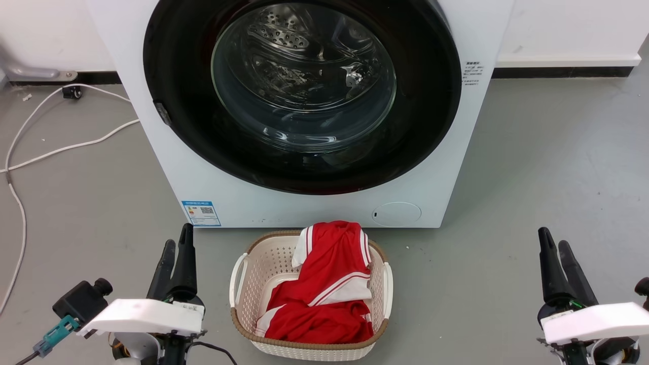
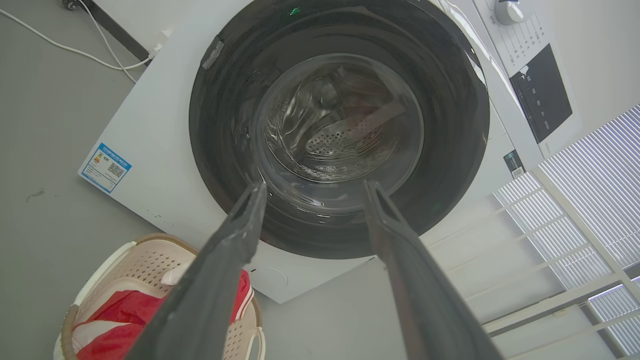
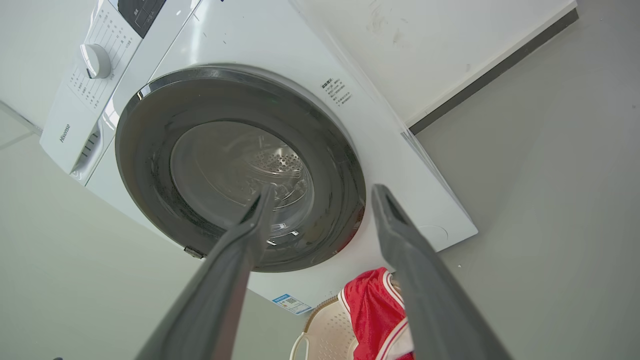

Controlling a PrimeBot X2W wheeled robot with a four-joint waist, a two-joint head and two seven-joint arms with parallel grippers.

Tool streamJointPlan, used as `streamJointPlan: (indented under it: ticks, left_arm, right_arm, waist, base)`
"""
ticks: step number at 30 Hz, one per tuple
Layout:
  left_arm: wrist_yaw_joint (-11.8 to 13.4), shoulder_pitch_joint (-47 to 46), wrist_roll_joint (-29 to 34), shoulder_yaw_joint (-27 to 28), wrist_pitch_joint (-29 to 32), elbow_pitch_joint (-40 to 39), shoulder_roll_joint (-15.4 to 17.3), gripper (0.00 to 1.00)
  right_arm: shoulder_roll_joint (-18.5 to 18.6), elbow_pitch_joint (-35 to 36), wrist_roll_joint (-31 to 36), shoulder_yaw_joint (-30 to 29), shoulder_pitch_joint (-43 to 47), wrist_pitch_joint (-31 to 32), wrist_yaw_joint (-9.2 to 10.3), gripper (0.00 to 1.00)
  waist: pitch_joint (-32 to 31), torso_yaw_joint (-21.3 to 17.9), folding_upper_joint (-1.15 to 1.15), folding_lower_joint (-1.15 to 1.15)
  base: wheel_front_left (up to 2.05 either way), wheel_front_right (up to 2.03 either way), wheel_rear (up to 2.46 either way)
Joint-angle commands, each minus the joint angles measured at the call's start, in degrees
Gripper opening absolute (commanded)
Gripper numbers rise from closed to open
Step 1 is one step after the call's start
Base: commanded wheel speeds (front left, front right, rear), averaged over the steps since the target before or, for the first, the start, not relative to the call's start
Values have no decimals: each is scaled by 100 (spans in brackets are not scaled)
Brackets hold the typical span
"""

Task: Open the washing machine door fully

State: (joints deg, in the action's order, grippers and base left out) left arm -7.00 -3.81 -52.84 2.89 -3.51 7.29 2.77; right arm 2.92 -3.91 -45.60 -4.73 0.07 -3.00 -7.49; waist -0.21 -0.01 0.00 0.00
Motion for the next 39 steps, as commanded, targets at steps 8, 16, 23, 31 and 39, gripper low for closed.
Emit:
streamJointPlan:
  ticks: [8, 16, 23, 31, 39]
  left_arm:
    - [-10, -14, 831, -55, -185, -50, 18, 100]
    - [11, 16, 1521, -74, -322, -68, 31, 100]
    - [23, 34, 2053, -107, -440, -97, 41, 100]
    - [20, 36, 2584, -178, -554, -129, 66, 100]
    - [23, 8, 3047, -206, -669, -156, 76, 100]
  right_arm:
    - [3, 199, 885, 15, 60, -103, 0, 100]
    - [2, 287, 1608, -3, 107, -130, 0, 100]
    - [1, 392, 2144, -41, 158, -125, 0, 100]
    - [0, 455, 2728, -78, 208, -160, 0, 100]
    - [-1, 481, 3253, -115, 260, -181, 0, 100]
  waist:
    - [-5, -36, 0, 0]
    - [-2, -42, 0, 0]
    - [6, -54, 0, 0]
    - [9, -70, 0, 0]
    - [18, -85, 0, 0]
  base:
    - [0, 0, 0]
    - [0, 0, 0]
    - [0, 0, 0]
    - [0, 0, 0]
    - [0, 0, 0]
